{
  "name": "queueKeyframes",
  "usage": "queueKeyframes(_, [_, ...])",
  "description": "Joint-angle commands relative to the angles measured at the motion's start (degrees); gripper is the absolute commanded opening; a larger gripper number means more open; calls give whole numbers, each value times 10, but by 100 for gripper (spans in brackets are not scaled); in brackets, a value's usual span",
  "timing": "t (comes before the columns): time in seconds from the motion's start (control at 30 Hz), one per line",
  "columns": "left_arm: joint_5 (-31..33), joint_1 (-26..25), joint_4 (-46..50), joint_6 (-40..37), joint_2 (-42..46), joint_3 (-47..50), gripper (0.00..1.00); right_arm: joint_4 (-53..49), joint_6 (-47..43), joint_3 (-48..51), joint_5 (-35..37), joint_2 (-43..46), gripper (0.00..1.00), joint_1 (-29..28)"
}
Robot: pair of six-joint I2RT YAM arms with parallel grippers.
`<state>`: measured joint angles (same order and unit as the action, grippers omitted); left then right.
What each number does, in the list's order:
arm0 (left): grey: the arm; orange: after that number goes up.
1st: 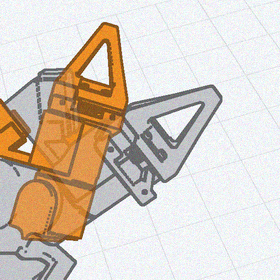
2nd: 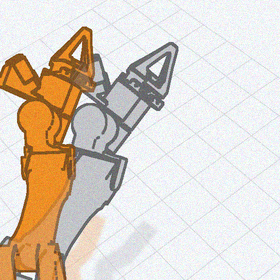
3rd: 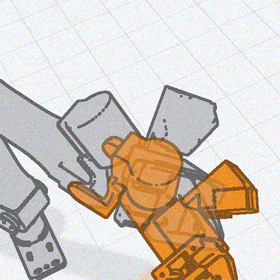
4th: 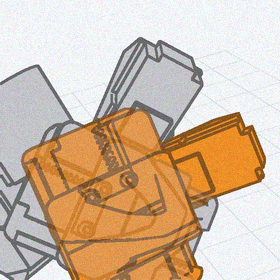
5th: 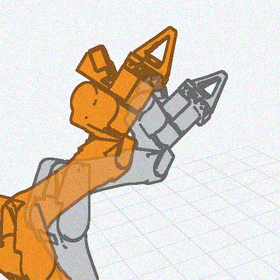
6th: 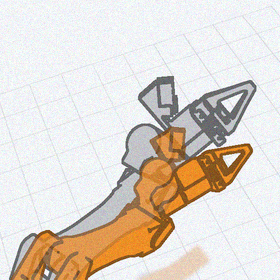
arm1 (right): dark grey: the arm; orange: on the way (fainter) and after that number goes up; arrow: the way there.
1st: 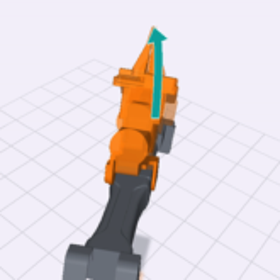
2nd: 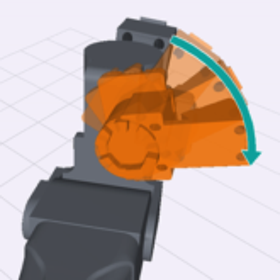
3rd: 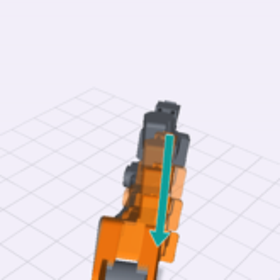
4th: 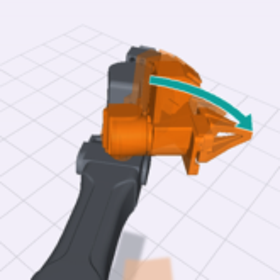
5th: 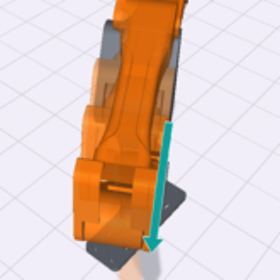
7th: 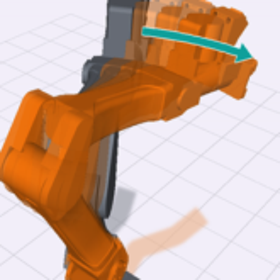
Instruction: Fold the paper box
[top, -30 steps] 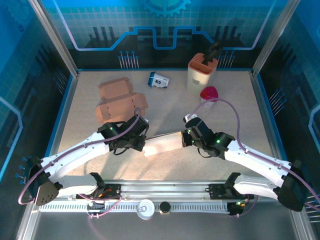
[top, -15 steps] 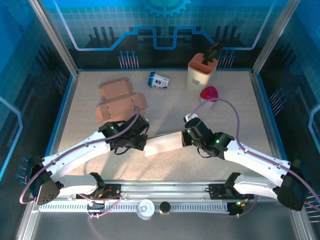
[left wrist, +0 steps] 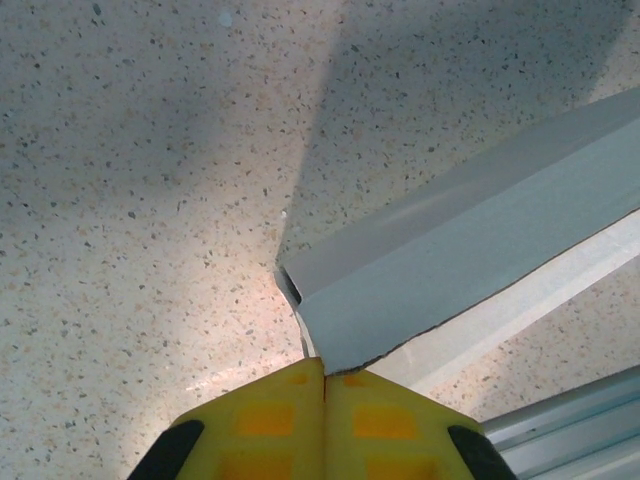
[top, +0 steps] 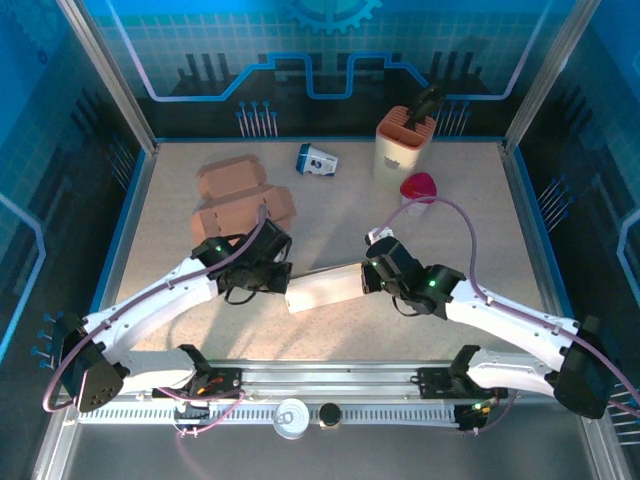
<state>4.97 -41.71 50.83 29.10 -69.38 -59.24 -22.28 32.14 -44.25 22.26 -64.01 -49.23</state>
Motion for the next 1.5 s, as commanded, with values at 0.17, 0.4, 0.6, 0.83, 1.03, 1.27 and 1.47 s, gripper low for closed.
queueKeyframes(0.17, [-64, 18, 4, 19, -2, -22, 0, -15, -14, -23, -21, -24, 0, -9])
queueKeyframes(0.4, [-101, 39, -15, 30, 5, -10, 0, -18, -15, -31, -20, -29, 0, -8])
queueKeyframes(0.6, [-116, 52, -31, 38, 14, -11, 0, -5, -16, -24, -25, -24, 0, -9])
queueKeyframes(0.83, [-156, 74, -76, 58, 24, 9, 0, 9, -3, -9, -26, -11, 0, -10])
queueKeyframes(1.03, [-175, 86, -75, 51, 14, -2, 0, 3, -2, -12, -14, -15, 0, -12])
queueKeyframes(1.27, [-219, 109, -105, 57, 12, 15, 0, 14, 0, -5, -12, -9, 0, -13])
queueKeyframes(1.47, [-245, 131, -98, 42, 10, 10, 0, 18, -20, -5, 8, -15, 0, -14])
